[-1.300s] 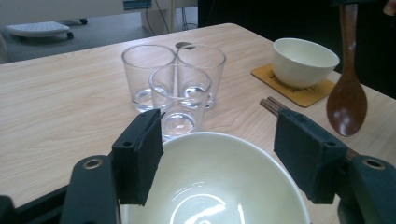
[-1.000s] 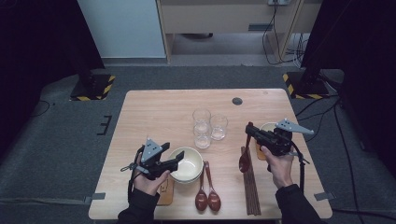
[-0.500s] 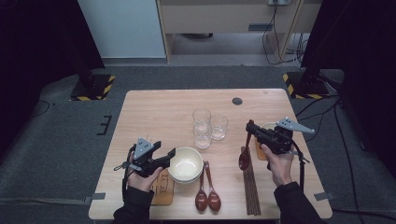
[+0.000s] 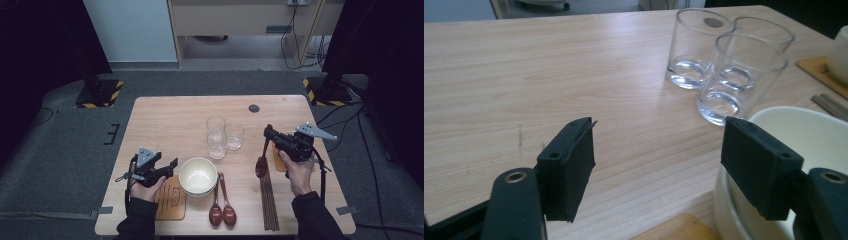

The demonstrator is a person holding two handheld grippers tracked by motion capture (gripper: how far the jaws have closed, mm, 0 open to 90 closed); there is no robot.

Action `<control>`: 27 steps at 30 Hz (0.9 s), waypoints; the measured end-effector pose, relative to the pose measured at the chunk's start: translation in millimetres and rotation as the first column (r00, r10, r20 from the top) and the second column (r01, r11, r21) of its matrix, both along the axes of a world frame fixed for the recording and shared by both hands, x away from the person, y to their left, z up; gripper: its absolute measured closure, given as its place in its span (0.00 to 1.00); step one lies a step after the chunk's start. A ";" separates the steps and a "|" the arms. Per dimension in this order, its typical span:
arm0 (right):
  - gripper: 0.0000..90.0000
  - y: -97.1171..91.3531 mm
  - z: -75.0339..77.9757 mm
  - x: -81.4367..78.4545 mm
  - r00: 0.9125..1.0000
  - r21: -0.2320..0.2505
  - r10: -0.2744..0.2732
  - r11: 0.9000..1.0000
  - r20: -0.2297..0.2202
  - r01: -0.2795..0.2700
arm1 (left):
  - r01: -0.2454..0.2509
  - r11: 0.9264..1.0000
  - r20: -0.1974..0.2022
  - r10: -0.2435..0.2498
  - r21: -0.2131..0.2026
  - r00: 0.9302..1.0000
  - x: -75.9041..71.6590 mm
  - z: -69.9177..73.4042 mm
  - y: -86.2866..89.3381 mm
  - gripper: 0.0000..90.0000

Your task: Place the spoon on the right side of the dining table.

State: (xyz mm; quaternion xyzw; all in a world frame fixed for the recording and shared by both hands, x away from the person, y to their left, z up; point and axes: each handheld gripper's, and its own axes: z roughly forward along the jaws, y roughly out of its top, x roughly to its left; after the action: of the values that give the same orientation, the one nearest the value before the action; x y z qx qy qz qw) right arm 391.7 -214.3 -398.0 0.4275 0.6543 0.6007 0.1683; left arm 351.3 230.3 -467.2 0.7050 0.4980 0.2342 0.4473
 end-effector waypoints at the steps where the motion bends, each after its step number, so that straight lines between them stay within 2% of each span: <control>1: 0.94 0.3 0.7 0.1 1.000 0.003 -0.002 1.000 0.000 0.002 | -0.007 1.000 -0.008 0.007 0.004 1.000 1.0 -1.7 1.9 0.31; 10: 0.94 0.8 2.4 1.7 1.000 -0.003 -0.003 1.000 0.008 0.003 | -0.058 0.997 -0.049 0.060 0.049 0.997 10.3 -18.2 13.2 0.26; 12: 0.94 0.7 2.2 2.2 1.000 -0.001 -0.003 1.000 0.006 0.003 | -0.066 0.995 -0.065 0.071 0.074 0.995 12.5 -21.9 13.8 0.23; 13: 0.94 0.8 2.2 2.4 1.000 0.002 -0.004 1.000 0.005 0.004 | -0.069 0.995 -0.065 0.074 0.072 0.995 13.1 -24.1 14.5 0.23; 18: 0.94 1.1 0.8 4.4 1.000 0.001 -0.005 1.000 0.002 0.005 | -0.091 0.991 -0.114 0.102 0.095 0.988 18.7 -36.5 19.6 0.22; 27: 0.94 -1.0 1.5 8.2 1.000 0.006 -0.019 1.000 0.001 0.019 | -0.124 0.980 -0.162 0.148 0.154 0.976 26.5 -51.2 27.5 0.20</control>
State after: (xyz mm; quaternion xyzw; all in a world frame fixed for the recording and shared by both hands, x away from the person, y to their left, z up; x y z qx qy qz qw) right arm 399.9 -215.3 -396.5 0.4338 0.6484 0.6012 0.1729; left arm 377.8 257.8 -518.4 0.7171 0.5640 0.2375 0.3335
